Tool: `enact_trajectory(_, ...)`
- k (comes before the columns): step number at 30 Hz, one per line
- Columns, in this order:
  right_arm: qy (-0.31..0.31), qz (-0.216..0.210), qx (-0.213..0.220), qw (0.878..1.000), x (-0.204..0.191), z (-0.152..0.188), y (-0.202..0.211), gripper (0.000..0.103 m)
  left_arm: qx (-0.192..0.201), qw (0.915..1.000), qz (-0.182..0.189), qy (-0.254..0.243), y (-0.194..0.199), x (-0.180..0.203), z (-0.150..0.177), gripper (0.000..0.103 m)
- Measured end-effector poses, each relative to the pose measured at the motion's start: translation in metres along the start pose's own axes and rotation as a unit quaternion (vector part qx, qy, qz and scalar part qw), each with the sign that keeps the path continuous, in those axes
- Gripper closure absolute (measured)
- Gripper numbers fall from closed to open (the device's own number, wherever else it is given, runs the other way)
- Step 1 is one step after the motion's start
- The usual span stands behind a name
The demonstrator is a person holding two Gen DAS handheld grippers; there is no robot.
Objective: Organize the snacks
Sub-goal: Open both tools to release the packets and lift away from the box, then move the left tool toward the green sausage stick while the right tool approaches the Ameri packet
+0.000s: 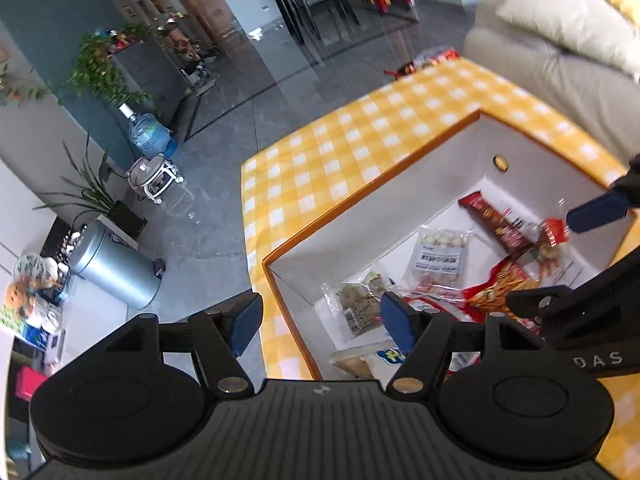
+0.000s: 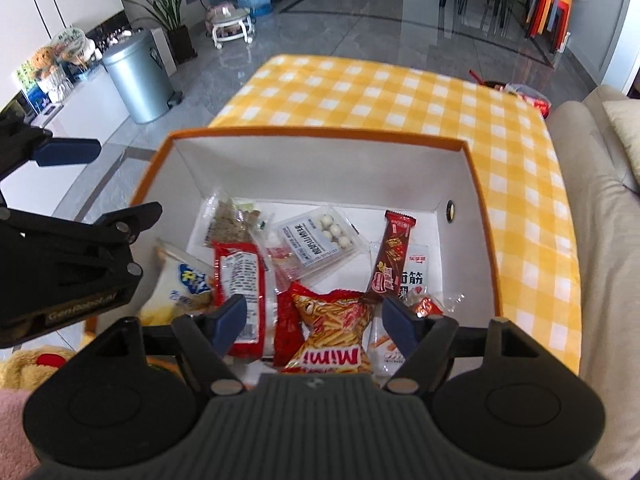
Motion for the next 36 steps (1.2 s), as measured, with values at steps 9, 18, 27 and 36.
enact_trajectory(9, -0.020, -0.001, 0.051, 0.999, -0.011, 0.034, 0.058, 0.029, 0.033, 0.9991, 0.005, 0.027, 0.050, 0.000, 0.029, 0.024)
enact_trajectory(18, -0.045, -0.008, 0.079, 0.996, -0.018, 0.096, 0.092, 0.029, 0.026, 0.9967, 0.035, 0.069, 0.079, 0.005, 0.078, 0.024)
enact_trajectory(27, -0.059, -0.001, 0.071, 0.996, -0.018, 0.154, 0.097, 0.029, -0.004, 0.9910, 0.075, 0.111, 0.091, 0.021, 0.125, 0.024)
enact_trajectory(36, -0.076, 0.024, 0.052, 0.995, -0.005, 0.199, 0.078, 0.029, -0.038, 0.9855, 0.098, 0.133, 0.083, 0.033, 0.155, 0.024)
Point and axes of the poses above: each gripper's, at about its wrist camera, not at the fingertips, and y roughly against the way its jaws point, x to its right, z to its underside, the point moved 3 cm from there along -y, roughly the way its jaws point, and after that the axes turned 2 degrees about -z, right-handed, at the moved point
